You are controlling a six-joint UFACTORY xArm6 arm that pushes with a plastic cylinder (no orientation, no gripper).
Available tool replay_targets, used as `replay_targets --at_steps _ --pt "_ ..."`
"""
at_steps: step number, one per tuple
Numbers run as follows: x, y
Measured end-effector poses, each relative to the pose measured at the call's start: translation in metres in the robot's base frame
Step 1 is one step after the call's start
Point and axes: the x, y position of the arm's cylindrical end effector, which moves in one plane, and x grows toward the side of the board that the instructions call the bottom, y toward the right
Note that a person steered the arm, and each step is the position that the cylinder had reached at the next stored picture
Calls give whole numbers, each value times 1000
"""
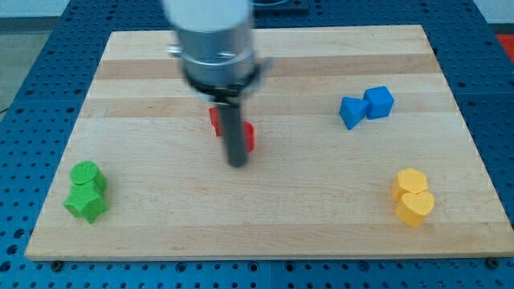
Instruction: Slide the blue cube to the top center
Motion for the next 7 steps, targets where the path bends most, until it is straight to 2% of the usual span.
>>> replay_targets --at_steps 1,4,7 --pt "-14 79" --pt "-47 108" --pt "-28 143"
